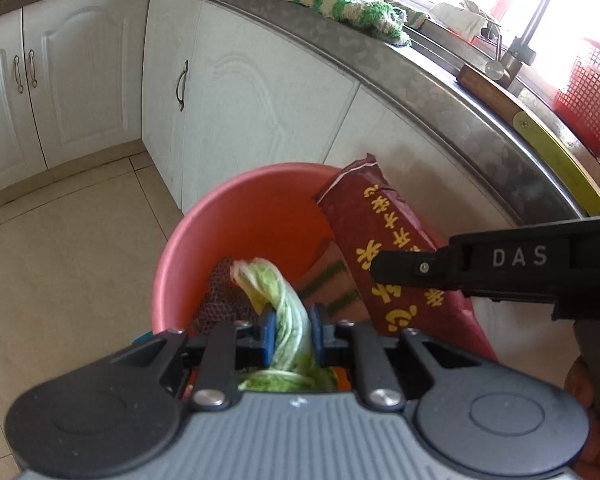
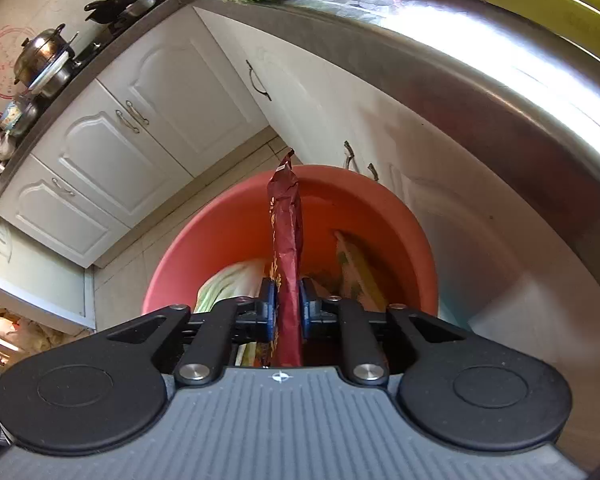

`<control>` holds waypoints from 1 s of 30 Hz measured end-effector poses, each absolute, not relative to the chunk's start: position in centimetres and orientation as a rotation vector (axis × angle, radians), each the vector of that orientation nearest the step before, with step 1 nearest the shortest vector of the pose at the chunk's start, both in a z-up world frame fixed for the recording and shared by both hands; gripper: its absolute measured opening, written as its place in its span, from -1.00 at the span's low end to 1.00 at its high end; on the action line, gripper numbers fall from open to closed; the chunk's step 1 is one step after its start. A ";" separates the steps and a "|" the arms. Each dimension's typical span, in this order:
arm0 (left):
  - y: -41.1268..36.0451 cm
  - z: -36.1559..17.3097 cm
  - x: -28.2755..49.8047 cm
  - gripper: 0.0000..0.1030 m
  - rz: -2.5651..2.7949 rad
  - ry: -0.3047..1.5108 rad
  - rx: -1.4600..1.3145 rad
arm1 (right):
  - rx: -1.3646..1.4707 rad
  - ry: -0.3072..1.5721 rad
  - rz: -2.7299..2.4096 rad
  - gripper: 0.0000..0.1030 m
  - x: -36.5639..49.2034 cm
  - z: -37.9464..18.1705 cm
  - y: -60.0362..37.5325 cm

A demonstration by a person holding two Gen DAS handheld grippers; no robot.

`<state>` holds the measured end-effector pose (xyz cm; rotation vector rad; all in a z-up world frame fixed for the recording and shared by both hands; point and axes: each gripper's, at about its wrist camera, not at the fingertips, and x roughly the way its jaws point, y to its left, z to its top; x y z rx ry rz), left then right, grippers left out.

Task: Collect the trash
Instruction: 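Open both tools to drop the cabbage leaf and wrapper into the bin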

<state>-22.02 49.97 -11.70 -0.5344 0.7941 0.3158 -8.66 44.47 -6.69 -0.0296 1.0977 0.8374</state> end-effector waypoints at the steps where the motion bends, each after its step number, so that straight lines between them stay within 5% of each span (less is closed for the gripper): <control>1: 49.9 -11.6 -22.1 -0.67 0.318 0.794 -0.535 | -0.035 1.094 0.836 -0.50 -8.8 -6.6 44.4; 4: 49.8 -11.3 -22.4 -0.50 0.314 0.783 -0.542 | -0.021 1.114 0.848 -0.33 -8.8 -6.9 44.3; 9: 49.4 -11.0 -23.0 -0.39 0.318 0.771 -0.550 | -0.026 1.153 0.881 -0.35 -9.5 -7.8 43.8; 13: 49.0 -11.0 -23.8 -0.39 0.318 0.778 -0.549 | -0.021 1.162 0.891 -0.78 -10.2 -7.7 43.8; 19: 49.0 -10.4 -24.3 -0.39 0.336 0.758 -0.552 | -0.077 1.184 0.841 -0.76 -9.6 -8.2 44.8; 22: 48.8 -10.1 -24.4 -0.34 0.346 0.755 -0.539 | -0.059 1.194 0.852 -0.50 -9.0 -8.3 45.3; 25: 48.6 -9.6 -24.7 -0.25 0.358 0.750 -0.525 | -0.045 1.167 0.852 0.10 -9.0 -7.8 43.7; 26: 48.5 -9.3 -24.8 -0.21 0.363 0.749 -0.523 | -0.044 1.156 0.851 0.15 -9.0 -7.5 43.6; 30: 48.3 -8.2 -25.5 0.15 0.382 0.739 -0.510 | -0.038 1.110 0.845 0.51 -8.8 -6.0 42.3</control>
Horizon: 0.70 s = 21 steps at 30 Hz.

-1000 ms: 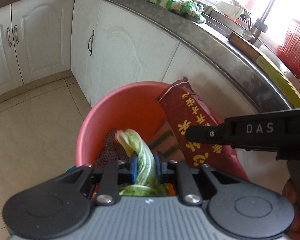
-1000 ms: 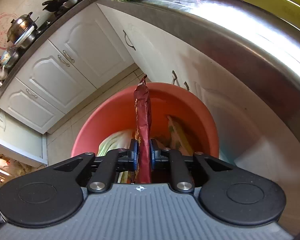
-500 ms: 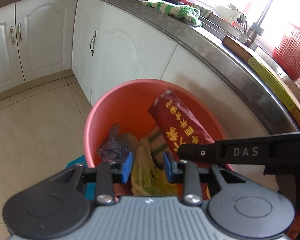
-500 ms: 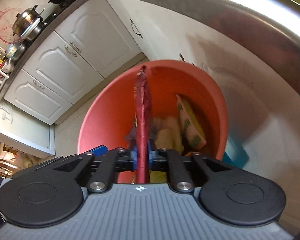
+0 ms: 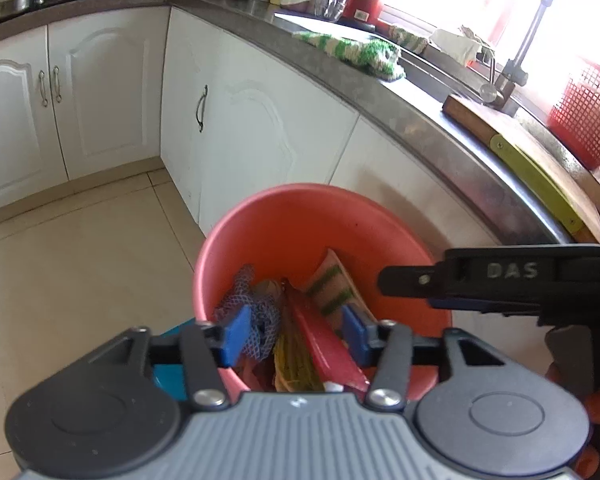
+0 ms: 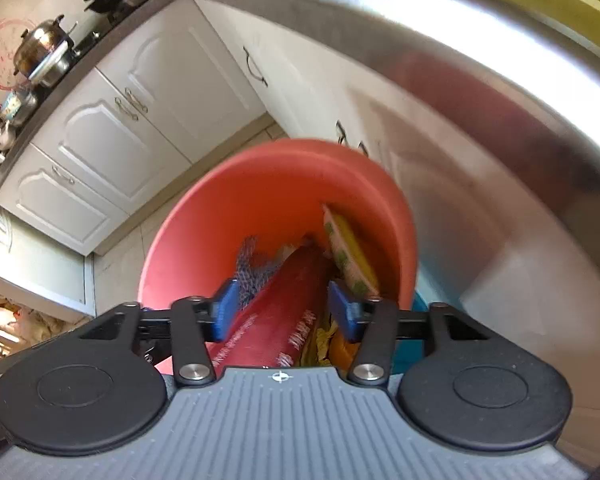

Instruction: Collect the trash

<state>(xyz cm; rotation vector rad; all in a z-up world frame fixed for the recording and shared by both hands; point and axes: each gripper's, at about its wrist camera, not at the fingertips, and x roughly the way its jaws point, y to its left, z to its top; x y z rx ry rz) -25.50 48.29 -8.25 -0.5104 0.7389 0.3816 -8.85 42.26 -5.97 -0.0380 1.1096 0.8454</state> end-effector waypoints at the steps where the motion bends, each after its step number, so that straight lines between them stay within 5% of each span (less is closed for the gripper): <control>1: 48.1 -7.9 -25.6 0.26 0.388 0.736 -0.501 | -0.040 1.098 0.844 0.57 -8.9 -5.6 42.0; 9: 46.9 -5.6 -26.5 0.51 0.425 0.719 -0.470 | -0.159 0.993 0.780 0.86 -10.6 -2.8 38.3; 21: 44.2 -3.4 -28.2 0.71 0.430 0.709 -0.412 | -0.276 0.856 0.725 0.90 -13.1 -1.2 34.7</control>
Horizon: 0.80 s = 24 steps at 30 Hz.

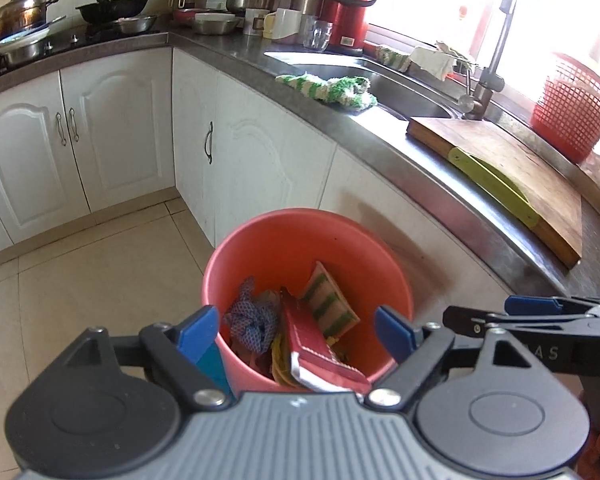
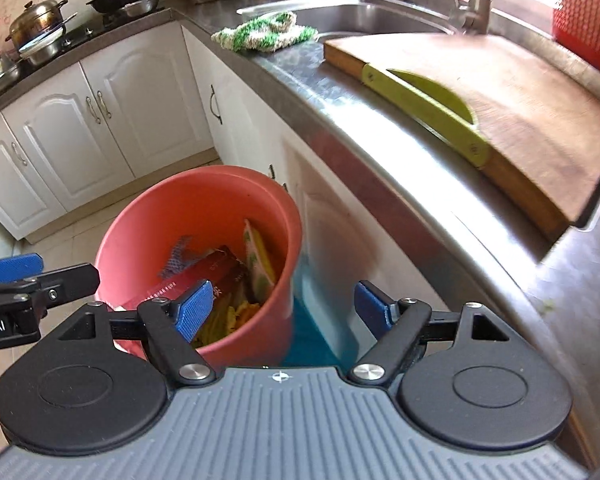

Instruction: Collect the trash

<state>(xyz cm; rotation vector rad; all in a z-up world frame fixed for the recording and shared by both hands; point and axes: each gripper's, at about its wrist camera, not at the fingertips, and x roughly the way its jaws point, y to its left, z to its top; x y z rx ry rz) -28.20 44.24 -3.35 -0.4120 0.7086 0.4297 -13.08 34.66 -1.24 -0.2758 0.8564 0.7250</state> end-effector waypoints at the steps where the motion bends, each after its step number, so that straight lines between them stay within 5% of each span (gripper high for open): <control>1: 44.0 -3.2 -28.4 0.74 0.432 0.709 -0.407 | -0.279 0.847 0.723 0.92 -13.4 -1.0 34.5; 24: 40.8 -3.8 -33.2 0.78 0.595 0.745 -0.440 | -0.329 0.717 0.724 1.00 -18.8 0.4 31.3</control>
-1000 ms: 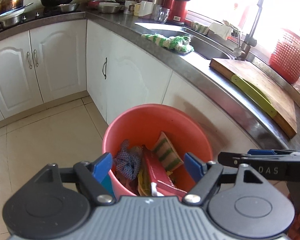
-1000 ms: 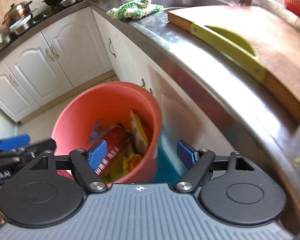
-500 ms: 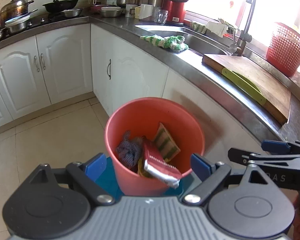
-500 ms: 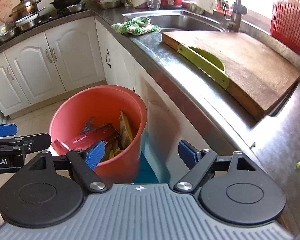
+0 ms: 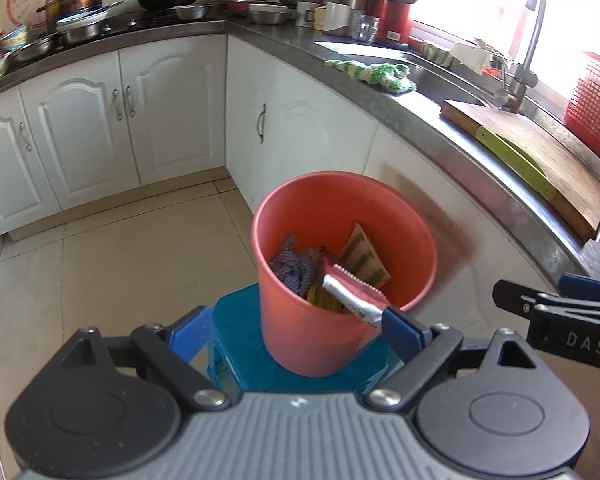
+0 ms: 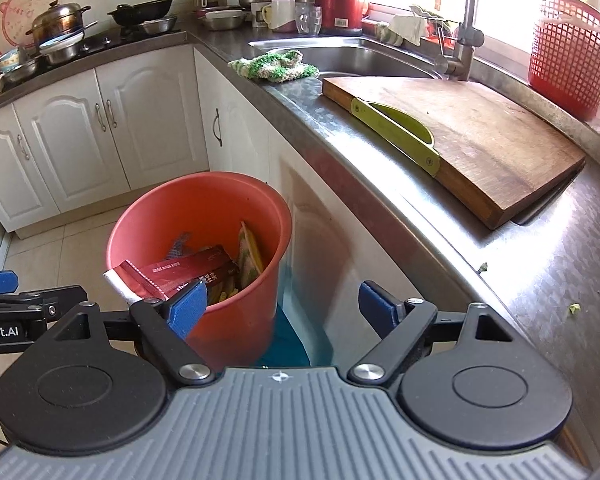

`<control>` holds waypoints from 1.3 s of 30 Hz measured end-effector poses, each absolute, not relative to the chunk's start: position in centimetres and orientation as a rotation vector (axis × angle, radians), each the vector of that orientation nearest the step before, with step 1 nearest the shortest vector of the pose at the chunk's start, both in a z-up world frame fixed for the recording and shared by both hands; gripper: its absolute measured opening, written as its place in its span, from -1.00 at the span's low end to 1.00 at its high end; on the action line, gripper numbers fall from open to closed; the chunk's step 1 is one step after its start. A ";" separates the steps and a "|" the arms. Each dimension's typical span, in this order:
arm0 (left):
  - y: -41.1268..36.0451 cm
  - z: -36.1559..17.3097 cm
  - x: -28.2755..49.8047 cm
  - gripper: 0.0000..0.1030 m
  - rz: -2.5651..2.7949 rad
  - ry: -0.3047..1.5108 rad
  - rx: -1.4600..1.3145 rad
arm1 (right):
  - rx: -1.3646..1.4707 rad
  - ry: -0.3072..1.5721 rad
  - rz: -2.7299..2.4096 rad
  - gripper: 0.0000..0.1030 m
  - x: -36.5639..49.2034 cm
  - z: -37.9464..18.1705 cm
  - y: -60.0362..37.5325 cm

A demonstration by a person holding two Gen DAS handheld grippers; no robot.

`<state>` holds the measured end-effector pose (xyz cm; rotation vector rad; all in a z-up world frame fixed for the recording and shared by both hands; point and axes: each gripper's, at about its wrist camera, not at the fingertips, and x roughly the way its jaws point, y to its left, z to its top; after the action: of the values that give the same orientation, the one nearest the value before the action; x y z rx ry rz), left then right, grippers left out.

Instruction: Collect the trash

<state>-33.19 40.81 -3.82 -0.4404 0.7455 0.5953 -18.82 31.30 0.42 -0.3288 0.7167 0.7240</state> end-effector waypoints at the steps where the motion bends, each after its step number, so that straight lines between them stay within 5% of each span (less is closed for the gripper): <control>1: 40.8 -3.9 -33.3 0.78 0.602 0.747 -0.443 | -0.333 0.715 0.728 1.00 -19.0 0.4 31.3; 39: 41.1 -6.2 -31.9 0.79 0.689 0.844 -0.398 | -0.358 0.729 0.774 1.00 -19.3 -0.7 31.1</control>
<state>-31.87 41.05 -6.16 -0.3976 0.8442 0.6889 -19.28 31.14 -0.66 -0.3584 0.7291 0.7741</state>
